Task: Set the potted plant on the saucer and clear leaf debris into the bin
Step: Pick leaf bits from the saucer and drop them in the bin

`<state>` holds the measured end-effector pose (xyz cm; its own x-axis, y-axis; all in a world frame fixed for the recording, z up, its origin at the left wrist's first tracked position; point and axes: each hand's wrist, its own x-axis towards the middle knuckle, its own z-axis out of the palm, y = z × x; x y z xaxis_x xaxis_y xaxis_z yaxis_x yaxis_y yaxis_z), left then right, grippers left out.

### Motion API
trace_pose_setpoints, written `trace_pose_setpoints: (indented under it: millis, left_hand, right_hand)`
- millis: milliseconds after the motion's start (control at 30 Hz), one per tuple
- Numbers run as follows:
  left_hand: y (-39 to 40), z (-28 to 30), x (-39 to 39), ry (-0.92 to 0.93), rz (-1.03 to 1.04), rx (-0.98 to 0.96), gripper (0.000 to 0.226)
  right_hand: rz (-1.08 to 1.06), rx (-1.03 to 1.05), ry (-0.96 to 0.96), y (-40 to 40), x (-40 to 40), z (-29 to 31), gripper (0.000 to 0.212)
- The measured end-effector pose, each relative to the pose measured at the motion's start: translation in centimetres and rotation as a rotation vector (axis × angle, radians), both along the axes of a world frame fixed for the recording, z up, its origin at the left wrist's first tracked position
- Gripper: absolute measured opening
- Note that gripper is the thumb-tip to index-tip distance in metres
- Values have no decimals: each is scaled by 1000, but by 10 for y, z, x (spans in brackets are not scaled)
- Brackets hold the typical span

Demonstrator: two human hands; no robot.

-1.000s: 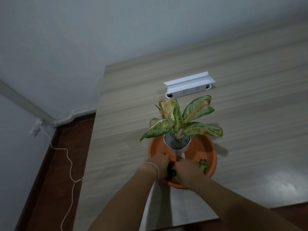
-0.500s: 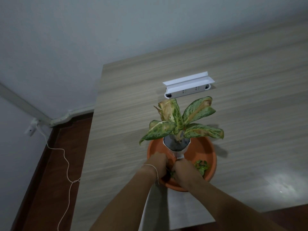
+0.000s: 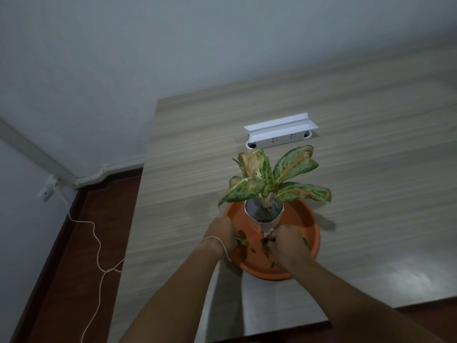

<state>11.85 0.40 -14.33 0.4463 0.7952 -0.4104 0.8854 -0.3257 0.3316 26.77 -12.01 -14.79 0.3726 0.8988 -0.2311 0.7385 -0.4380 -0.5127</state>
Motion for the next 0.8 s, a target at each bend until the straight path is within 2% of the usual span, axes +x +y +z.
trace_pose_setpoints:
  millis: [167, 300, 433, 633, 733, 800]
  left_hand:
    - [-7, 12, -10, -74, 53, 19, 25]
    - [-6, 25, -25, -137, 124, 13, 17]
    - [-5, 41, -54, -192, 201, 52, 15]
    - [-12, 65, -132, -237, 297, 76, 13]
    - [-21, 77, -189, -242, 440, 90, 14]
    - [-32, 84, -231, -237, 544, 103, 16]
  right_hand:
    - [-5, 37, 12, -4, -7, 12, 21]
    - [-4, 41, -23, -6, -20, 19, 37]
    - [-7, 62, -40, -4, -39, 31, 28]
    - [158, 68, -46, 16, -91, 51, 33]
    - [244, 96, 14, 33, -131, 60, 19]
    - [304, 139, 57, 46, -160, 66, 17]
